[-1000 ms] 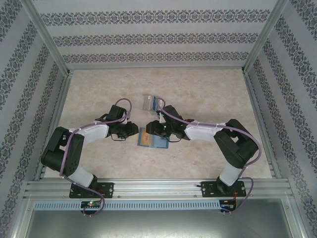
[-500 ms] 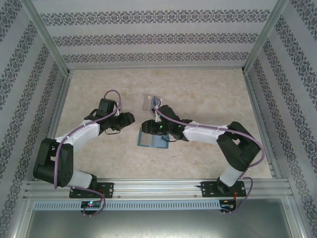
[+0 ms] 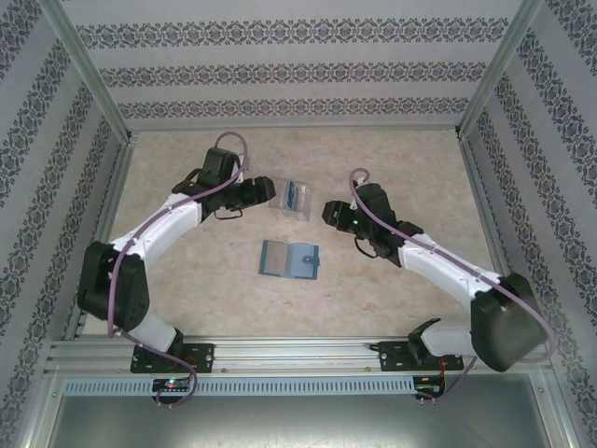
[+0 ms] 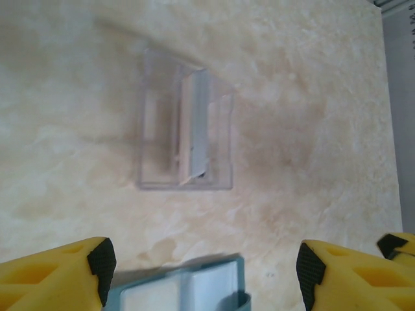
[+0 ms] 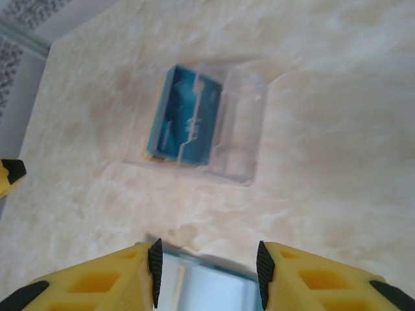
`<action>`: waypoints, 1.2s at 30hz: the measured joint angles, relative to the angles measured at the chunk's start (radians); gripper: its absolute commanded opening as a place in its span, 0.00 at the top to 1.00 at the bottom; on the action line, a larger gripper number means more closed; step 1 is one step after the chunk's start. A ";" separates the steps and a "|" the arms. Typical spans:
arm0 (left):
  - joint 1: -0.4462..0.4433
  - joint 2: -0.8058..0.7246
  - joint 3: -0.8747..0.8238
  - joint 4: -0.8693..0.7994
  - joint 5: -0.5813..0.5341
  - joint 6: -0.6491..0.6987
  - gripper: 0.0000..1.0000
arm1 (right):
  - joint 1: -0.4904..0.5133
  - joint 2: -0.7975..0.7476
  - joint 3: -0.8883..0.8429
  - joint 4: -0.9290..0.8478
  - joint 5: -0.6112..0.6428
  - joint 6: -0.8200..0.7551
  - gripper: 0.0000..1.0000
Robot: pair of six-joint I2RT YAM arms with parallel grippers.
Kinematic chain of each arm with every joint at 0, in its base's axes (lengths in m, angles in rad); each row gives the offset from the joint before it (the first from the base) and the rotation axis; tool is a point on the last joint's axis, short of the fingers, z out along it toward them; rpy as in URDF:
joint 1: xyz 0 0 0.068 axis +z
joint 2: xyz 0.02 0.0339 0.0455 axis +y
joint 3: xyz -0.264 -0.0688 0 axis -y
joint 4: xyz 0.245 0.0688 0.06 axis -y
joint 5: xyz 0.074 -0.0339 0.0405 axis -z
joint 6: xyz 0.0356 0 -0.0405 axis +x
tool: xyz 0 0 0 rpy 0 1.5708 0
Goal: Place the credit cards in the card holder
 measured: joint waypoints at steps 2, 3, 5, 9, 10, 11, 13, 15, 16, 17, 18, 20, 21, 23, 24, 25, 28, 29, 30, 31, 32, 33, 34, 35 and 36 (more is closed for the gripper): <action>-0.009 0.064 0.072 -0.011 0.000 0.008 0.24 | -0.022 -0.046 -0.025 -0.012 0.028 -0.008 0.54; -0.011 0.100 0.109 -0.016 0.001 0.012 0.24 | -0.034 -0.068 -0.039 -0.018 0.039 -0.015 0.54; -0.016 0.170 0.181 -0.034 0.001 0.016 0.24 | -0.053 -0.107 -0.066 -0.030 0.061 -0.021 0.53; -0.017 0.291 0.288 -0.062 -0.003 0.024 0.25 | -0.084 -0.169 -0.106 -0.054 0.085 -0.026 0.52; -0.017 0.317 0.309 -0.071 -0.003 0.026 0.25 | -0.091 -0.183 -0.114 -0.060 0.088 -0.029 0.52; -0.017 0.336 0.325 -0.076 -0.002 0.028 0.25 | -0.096 -0.193 -0.121 -0.062 0.089 -0.032 0.51; -0.019 0.374 0.359 -0.093 0.002 0.032 0.25 | -0.109 -0.211 -0.135 -0.068 0.092 -0.037 0.51; -0.023 0.400 0.381 -0.101 0.004 0.036 0.26 | -0.122 -0.220 -0.144 -0.075 0.092 -0.043 0.51; -0.027 0.409 0.390 -0.107 0.008 0.038 0.26 | -0.128 -0.224 -0.146 -0.078 0.092 -0.043 0.51; -0.029 0.415 0.395 -0.113 0.011 0.038 0.26 | -0.132 -0.226 -0.148 -0.080 0.092 -0.044 0.51; -0.033 0.422 0.403 -0.121 0.019 0.039 0.26 | -0.135 -0.229 -0.150 -0.082 0.092 -0.044 0.51; -0.040 0.435 0.418 -0.132 0.024 0.042 0.27 | -0.141 -0.235 -0.155 -0.083 0.092 -0.044 0.51; -0.043 0.441 0.424 -0.137 0.024 0.043 0.28 | -0.141 -0.237 -0.156 -0.083 0.092 -0.044 0.51; -0.048 0.453 0.436 -0.150 0.024 0.046 0.29 | -0.141 -0.238 -0.156 -0.083 0.091 -0.045 0.51; -0.050 0.460 0.443 -0.158 0.025 0.048 0.29 | -0.141 -0.238 -0.156 -0.084 0.091 -0.047 0.51; -0.050 0.468 0.450 -0.166 0.027 0.050 0.29 | -0.142 -0.238 -0.156 -0.084 0.091 -0.047 0.51; -0.055 0.484 0.454 -0.183 0.027 0.056 0.31 | -0.148 -0.237 -0.156 -0.084 0.089 -0.047 0.51; -0.056 0.489 0.457 -0.191 0.027 0.059 0.31 | -0.151 -0.236 -0.156 -0.084 0.087 -0.047 0.51; -0.058 0.493 0.465 -0.198 0.027 0.061 0.31 | -0.154 -0.235 -0.156 -0.084 0.087 -0.047 0.51; -0.060 0.498 0.476 -0.204 0.031 0.061 0.31 | -0.154 -0.235 -0.156 -0.084 0.087 -0.047 0.51; -0.061 0.504 0.484 -0.207 0.037 0.061 0.31 | -0.154 -0.233 -0.156 -0.083 0.087 -0.047 0.51; -0.063 0.509 0.489 -0.207 0.045 0.061 0.32 | -0.154 -0.231 -0.156 -0.083 0.085 -0.047 0.51; -0.065 0.513 0.491 -0.209 0.050 0.061 0.35 | -0.154 -0.229 -0.156 -0.083 0.082 -0.047 0.51; -0.066 0.517 0.493 -0.211 0.053 0.061 0.39 | -0.154 -0.227 -0.156 -0.083 0.080 -0.047 0.51; -0.066 0.521 0.497 -0.216 0.055 0.061 0.45 | -0.154 -0.225 -0.156 -0.083 0.079 -0.047 0.51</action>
